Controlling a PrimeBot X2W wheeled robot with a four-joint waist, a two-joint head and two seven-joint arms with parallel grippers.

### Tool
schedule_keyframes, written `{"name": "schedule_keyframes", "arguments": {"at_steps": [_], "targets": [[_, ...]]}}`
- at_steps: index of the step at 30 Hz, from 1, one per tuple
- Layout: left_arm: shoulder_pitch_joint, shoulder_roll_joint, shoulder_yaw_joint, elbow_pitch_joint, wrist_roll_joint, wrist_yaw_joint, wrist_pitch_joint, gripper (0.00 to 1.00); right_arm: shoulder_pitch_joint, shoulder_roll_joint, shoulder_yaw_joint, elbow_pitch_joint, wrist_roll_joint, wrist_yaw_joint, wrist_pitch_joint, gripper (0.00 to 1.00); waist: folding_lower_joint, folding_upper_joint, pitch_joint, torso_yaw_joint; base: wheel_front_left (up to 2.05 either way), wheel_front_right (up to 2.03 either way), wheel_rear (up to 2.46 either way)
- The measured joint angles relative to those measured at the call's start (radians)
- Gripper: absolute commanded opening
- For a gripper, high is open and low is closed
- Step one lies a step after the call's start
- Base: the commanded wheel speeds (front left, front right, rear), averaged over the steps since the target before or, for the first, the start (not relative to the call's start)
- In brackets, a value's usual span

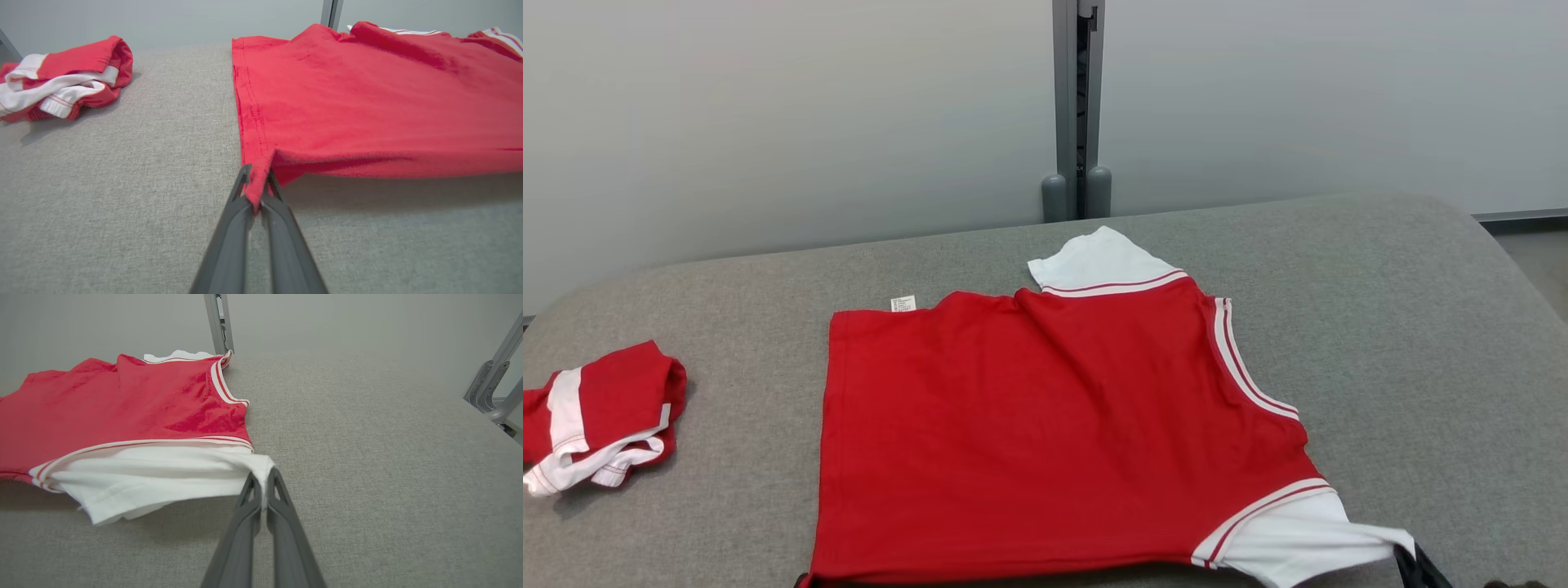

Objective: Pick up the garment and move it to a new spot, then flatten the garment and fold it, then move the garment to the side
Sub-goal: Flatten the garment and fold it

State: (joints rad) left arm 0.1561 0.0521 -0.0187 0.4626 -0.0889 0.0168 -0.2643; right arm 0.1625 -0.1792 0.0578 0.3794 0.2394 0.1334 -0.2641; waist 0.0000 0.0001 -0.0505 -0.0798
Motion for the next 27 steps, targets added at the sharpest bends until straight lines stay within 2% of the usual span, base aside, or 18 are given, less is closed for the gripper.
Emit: {"name": "schedule_keyframes", "arguments": {"at_steps": [6,18,27], "targets": [[-0.104,0.0,-0.011,-0.025,0.021,-0.023,0.0,0.0,-0.142,0.001,0.016,-0.002,-0.003,-0.002,0.0,0.0,0.0,0.0,0.032,0.01,0.0,0.0,0.0],[-0.353,0.002,-0.039,0.105,0.06,-0.044,0.0,0.0,-0.45,-0.02,0.045,0.186,-0.06,-0.002,0.0,0.0,0.0,0.0,0.134,0.048,0.0,0.0,0.0],[-0.481,0.004,-0.06,0.187,0.069,-0.051,0.0,0.0,-0.587,-0.018,0.033,0.295,-0.086,-0.002,0.0,0.0,0.0,0.0,0.22,0.065,0.0,0.0,0.0]]}}
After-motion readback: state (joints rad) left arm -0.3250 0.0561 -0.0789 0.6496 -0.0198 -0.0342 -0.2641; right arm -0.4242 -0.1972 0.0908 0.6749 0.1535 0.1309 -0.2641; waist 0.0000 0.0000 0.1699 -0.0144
